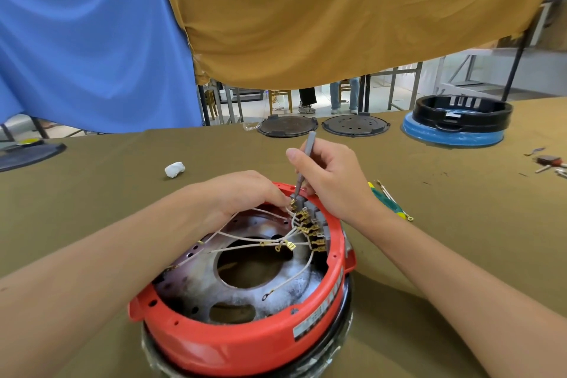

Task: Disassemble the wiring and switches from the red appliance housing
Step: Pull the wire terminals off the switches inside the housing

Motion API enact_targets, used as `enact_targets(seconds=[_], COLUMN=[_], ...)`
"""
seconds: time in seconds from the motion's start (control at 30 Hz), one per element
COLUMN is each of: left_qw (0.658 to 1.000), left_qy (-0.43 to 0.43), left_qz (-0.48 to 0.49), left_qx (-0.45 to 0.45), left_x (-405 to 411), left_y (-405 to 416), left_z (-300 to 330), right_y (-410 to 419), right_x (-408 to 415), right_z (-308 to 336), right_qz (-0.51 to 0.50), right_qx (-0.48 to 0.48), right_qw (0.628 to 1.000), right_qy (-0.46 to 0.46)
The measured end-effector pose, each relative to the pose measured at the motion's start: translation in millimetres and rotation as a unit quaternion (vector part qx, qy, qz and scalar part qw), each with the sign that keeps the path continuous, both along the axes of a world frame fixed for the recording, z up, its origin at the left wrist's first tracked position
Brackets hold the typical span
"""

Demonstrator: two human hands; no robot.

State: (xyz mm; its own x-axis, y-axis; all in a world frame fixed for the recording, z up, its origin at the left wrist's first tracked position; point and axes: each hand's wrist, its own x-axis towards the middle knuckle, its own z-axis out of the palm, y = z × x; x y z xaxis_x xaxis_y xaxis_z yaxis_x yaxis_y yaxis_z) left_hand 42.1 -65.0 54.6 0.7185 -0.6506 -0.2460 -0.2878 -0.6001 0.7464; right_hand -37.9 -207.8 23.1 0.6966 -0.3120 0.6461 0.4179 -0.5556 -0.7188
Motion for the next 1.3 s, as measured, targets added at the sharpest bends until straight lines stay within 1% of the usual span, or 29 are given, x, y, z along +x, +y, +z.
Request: enact_targets(seconds=[0.07, 0.2, 0.27, 0.43, 0.67, 0.73, 0.9, 1.13, 1.3], left_qw=[1.000, 1.000, 1.000, 1.000, 1.000, 1.000, 1.000, 1.000, 1.000], left_qy=[0.004, 0.003, 0.003, 0.019, 0.001, -0.001, 0.014, 0.017, 0.018], left_qz=[-0.001, -0.006, -0.005, 0.000, 0.016, 0.015, 0.002, 0.017, 0.016], left_qx=[-0.002, -0.003, 0.003, 0.001, 0.004, 0.007, 0.003, -0.003, 0.004], left_x=[1.0, 1.0, 0.4, -0.9, -0.9, -1.0, -0.7, -1.4, -2.7], left_y=[0.6, 0.4, 0.9, 1.0, 0.2, 0.0, 0.3, -0.6, 0.3], left_z=[-0.5, -0.4, 0.9, 1.3, 1.3, 1.1, 1.3, 2.4, 3.5], right_y=[-1.2, -4.4, -4.1, 0.3, 1.9, 0.3, -1.7, 1.3, 1.1], right_x=[1.1, 7.6, 9.6, 4.9, 1.5, 3.1, 7.2, 3.8, 3.7], right_z=[-0.1, -4.3, -6.0, -5.3, -1.5, -2.5, -7.1, -5.8, -4.4], right_qz=[0.011, 0.029, 0.027, 0.010, 0.009, 0.019, 0.030, 0.015, 0.016], right_qx=[0.005, 0.085, 0.106, 0.069, 0.034, 0.044, 0.115, 0.078, 0.061], right_qw=[1.000, 0.995, 0.993, 0.997, 0.999, 0.999, 0.992, 0.997, 0.998], right_qy=[0.011, 0.035, 0.045, 0.020, 0.012, 0.020, 0.030, 0.008, 0.011])
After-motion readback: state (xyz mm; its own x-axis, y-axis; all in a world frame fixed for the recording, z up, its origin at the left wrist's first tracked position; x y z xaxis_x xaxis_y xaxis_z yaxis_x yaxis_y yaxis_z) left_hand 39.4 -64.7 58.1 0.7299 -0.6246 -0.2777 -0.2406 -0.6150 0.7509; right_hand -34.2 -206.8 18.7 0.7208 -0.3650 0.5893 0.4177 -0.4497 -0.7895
